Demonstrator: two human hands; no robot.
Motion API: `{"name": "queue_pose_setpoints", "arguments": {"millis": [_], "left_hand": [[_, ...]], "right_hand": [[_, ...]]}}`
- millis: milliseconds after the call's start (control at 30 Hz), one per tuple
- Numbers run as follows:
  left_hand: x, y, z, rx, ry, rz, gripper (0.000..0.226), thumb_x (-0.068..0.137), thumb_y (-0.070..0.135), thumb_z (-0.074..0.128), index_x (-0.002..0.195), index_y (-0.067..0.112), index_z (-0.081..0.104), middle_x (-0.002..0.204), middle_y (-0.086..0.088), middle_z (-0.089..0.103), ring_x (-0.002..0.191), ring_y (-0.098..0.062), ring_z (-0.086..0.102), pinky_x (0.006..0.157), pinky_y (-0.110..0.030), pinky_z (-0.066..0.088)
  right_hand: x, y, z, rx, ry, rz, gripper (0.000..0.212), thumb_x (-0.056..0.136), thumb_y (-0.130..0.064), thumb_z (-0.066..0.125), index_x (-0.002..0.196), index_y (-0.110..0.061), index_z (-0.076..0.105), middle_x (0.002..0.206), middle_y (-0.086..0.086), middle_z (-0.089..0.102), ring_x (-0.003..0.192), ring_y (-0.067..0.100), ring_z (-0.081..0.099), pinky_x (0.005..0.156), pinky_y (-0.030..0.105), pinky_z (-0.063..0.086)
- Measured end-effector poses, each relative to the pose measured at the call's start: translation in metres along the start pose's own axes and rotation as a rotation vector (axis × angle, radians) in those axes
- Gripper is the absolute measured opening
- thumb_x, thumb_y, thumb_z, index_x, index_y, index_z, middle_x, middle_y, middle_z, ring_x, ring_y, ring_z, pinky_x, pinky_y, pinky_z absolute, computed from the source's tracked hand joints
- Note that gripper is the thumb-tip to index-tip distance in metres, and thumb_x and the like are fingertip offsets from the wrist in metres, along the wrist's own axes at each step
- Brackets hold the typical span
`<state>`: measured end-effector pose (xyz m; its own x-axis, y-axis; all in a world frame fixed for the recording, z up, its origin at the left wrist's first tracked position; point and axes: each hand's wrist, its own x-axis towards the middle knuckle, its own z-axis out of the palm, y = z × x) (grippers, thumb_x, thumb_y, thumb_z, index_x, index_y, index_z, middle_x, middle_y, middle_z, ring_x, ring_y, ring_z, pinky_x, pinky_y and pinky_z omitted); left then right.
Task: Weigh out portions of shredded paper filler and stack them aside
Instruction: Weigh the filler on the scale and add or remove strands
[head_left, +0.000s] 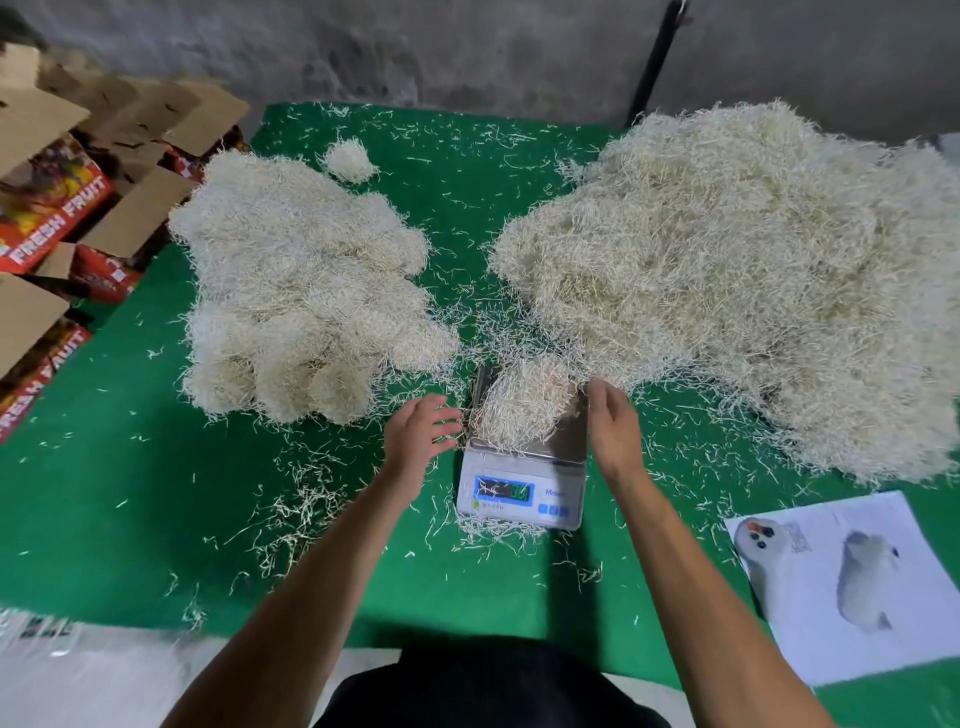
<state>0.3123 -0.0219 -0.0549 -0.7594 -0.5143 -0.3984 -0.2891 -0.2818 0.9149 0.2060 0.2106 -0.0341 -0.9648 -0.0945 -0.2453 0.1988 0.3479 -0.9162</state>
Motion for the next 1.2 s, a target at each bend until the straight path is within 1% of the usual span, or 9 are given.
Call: {"name": "queue_pose_setpoints", "arguments": {"millis": [67,133,600,733,833,967,1033,1133,1200], "left_hand": [[-0.002,-0.002,-0.002,0.017,0.014,0.041,0.019,0.103,0.029,0.054,0.111,0.018,0.067,0.095,-0.003,0.078,0.088,-0.024,0.076,0.071,-0.032,0.062],[-0.004,-0.005,-0.002,0.025,0.007,0.06,0.02,0.104,0.03,0.053,0.112,0.017,0.066,0.095,-0.004,0.078,0.086,-0.023,0.076,0.072,-0.032,0.062],[-0.004,-0.01,0.004,-0.031,0.026,0.055,0.025,0.103,0.029,0.055,0.116,0.01,0.067,0.096,-0.006,0.077,0.079,-0.02,0.073,0.07,-0.032,0.061],[-0.001,-0.01,0.004,-0.019,0.02,0.074,0.022,0.102,0.03,0.057,0.113,0.013,0.067,0.1,-0.008,0.076,0.082,-0.023,0.073,0.069,-0.032,0.061],[0.0,-0.009,0.006,0.192,-0.092,0.193,0.03,0.096,0.038,0.066,0.118,0.018,0.064,0.105,0.001,0.073,0.097,-0.024,0.071,0.079,-0.034,0.061],[0.002,-0.002,0.019,0.677,-0.21,0.267,0.08,0.075,0.058,0.081,0.14,0.03,0.044,0.139,0.008,0.051,0.123,-0.009,0.053,0.105,-0.038,0.045],[0.006,0.002,0.033,0.916,-0.226,0.305,0.096,0.076,0.057,0.08,0.152,0.029,0.029,0.155,0.005,0.036,0.14,-0.015,0.04,0.117,-0.044,0.034],[0.013,0.008,0.059,0.954,-0.248,0.218,0.085,0.092,0.033,0.071,0.16,0.024,0.019,0.165,-0.002,0.025,0.149,-0.022,0.03,0.122,-0.042,0.026],[0.02,0.015,0.07,0.843,-0.233,0.177,0.064,0.1,0.016,0.06,0.157,0.021,0.032,0.161,-0.006,0.036,0.138,-0.024,0.048,0.112,-0.034,0.038]], "right_hand": [[-0.002,0.003,0.001,0.017,-0.036,0.06,0.048,0.106,-0.055,0.043,0.132,-0.017,0.06,0.112,0.008,0.072,0.106,0.025,0.07,0.101,0.054,0.053],[-0.004,0.005,0.0,0.031,-0.042,0.074,0.049,0.107,-0.053,0.043,0.135,-0.016,0.058,0.116,0.014,0.072,0.11,0.032,0.069,0.102,0.056,0.052],[-0.002,0.006,0.002,0.044,-0.034,0.074,0.041,0.106,-0.053,0.043,0.131,-0.021,0.053,0.112,0.01,0.071,0.108,0.031,0.069,0.1,0.053,0.054],[0.001,0.005,0.002,0.07,-0.038,0.071,0.052,0.105,-0.055,0.045,0.139,-0.017,0.05,0.113,0.014,0.071,0.105,0.032,0.071,0.099,0.056,0.055],[0.007,0.006,0.002,-0.006,-0.025,0.06,0.055,0.105,-0.056,0.044,0.142,-0.015,0.05,0.129,0.012,0.064,0.109,0.027,0.066,0.101,0.054,0.054],[0.016,0.005,0.007,-0.085,0.002,0.024,0.056,0.105,-0.055,0.047,0.144,-0.015,0.048,0.139,0.011,0.058,0.101,0.013,0.061,0.085,0.032,0.054],[0.02,0.002,0.013,-0.074,0.019,-0.005,0.061,0.103,-0.054,0.052,0.151,-0.017,0.042,0.15,0.01,0.051,0.116,0.022,0.06,0.1,0.045,0.053],[0.024,-0.001,0.031,-0.078,-0.088,-0.076,0.068,0.102,-0.053,0.057,0.158,-0.022,0.034,0.156,0.003,0.045,0.134,0.021,0.05,0.113,0.047,0.043],[0.024,-0.004,0.045,-0.074,-0.149,-0.047,0.063,0.103,-0.045,0.059,0.156,-0.016,0.04,0.128,0.004,0.066,0.107,0.005,0.063,0.097,0.026,0.051]]}}
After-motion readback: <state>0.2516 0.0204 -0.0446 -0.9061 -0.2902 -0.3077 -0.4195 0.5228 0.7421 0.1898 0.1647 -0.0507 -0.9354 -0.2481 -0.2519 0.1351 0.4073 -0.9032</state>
